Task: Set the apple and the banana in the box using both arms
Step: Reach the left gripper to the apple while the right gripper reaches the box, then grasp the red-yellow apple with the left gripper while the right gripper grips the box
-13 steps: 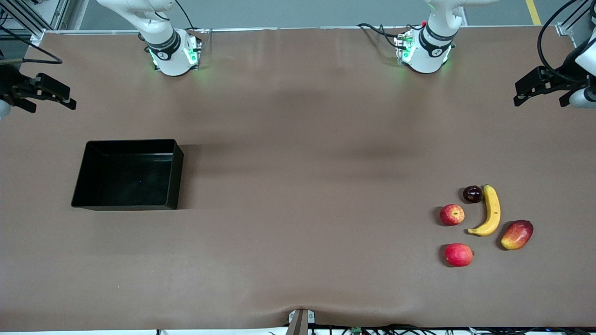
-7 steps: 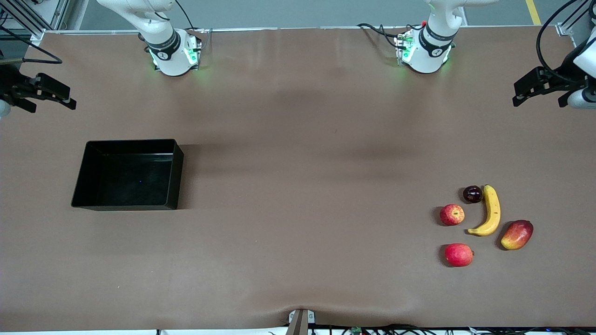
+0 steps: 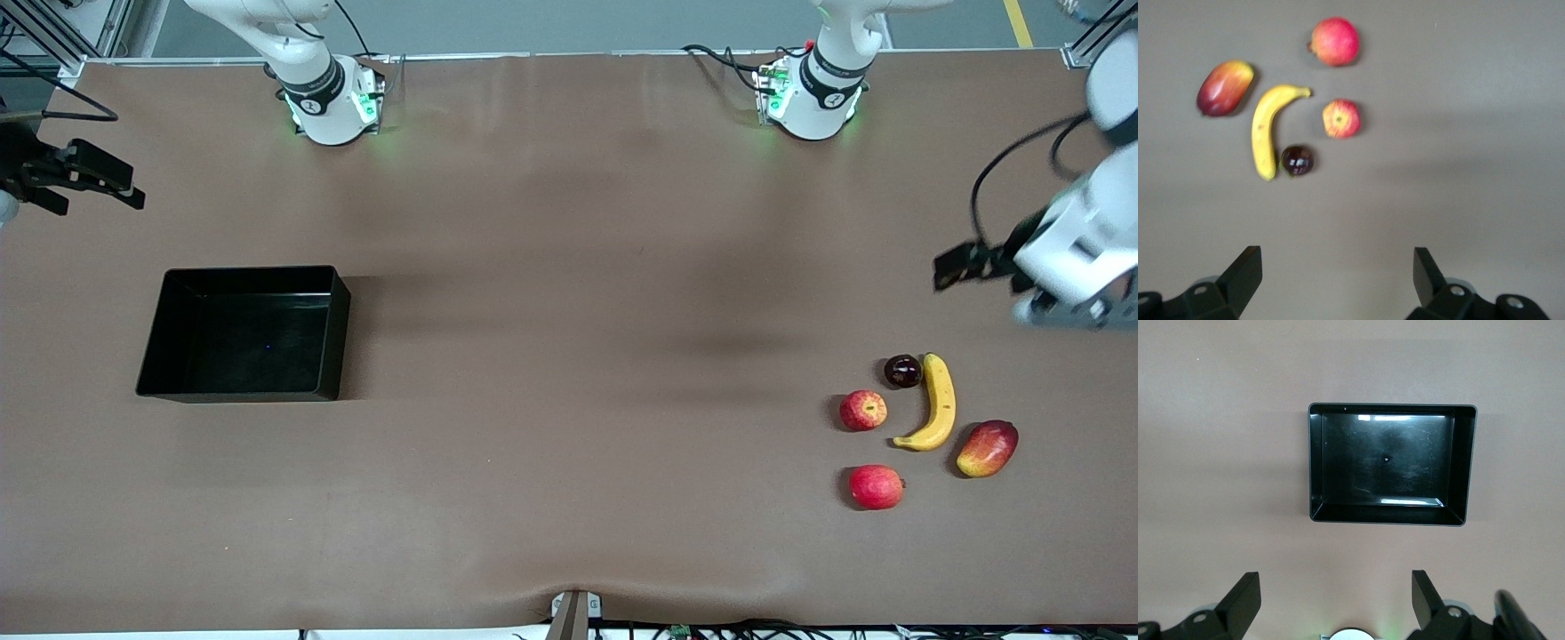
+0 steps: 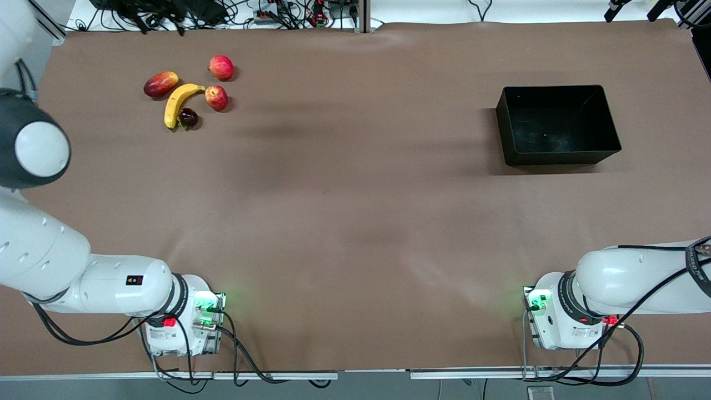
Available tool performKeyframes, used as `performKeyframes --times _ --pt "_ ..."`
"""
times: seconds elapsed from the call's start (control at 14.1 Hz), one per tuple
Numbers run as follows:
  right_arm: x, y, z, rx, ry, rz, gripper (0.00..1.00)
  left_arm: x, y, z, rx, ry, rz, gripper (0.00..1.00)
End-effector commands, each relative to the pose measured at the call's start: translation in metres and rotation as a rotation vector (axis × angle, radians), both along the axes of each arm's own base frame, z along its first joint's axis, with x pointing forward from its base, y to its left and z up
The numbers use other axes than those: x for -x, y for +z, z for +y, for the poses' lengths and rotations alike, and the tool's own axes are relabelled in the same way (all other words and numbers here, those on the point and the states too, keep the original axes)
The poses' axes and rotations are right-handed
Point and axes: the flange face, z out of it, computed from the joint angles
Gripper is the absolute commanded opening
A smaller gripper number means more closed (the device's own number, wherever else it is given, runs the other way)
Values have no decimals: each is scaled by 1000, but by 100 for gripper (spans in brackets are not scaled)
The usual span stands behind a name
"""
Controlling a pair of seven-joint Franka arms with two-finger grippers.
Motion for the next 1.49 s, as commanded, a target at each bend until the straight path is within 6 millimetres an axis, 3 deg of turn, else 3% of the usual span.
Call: performKeyframes --times 0.0,0.21,0.28,0.5,0.64,0.71,0.78,0.92,1.0,1.21,1.35,1.42 --pt "-12 -12 -14 -6 -27 24 100 -17 -57 -10 -10 10 -37 100" --pt "-15 -23 -29 -11 -50 50 100 -38 -123 7 -4 32 -53 100" --pt "-23 -43 -33 -16 -62 93 100 -43 -142 9 -2 36 -46 100" --pt "-31 -68 -54 -25 -100 141 100 -49 -195 10 2 33 -64 100" --pt "-44 -124 -63 -47 -92 287 100 -48 -226 13 5 35 -89 100" --pt "-39 -139 -77 -67 -94 351 100 -46 -240 14 7 33 -103 100" --pt "-37 -154 -89 -77 -95 383 100 -46 -251 15 8 35 -111 100" --pt "-55 -231 -101 -78 -109 440 100 -46 -271 22 6 43 -106 100" --pt "-65 -252 -109 -76 -119 407 100 -47 -279 22 -6 30 -116 100" --pt "-72 -287 -121 -7 -95 409 100 -49 -302 30 -33 16 -112 100" --pt "-82 -293 -130 3 8 343 100 -48 -308 31 -32 27 -109 100" --pt "-87 -299 -140 10 73 298 100 -48 -315 30 -31 36 -102 84"
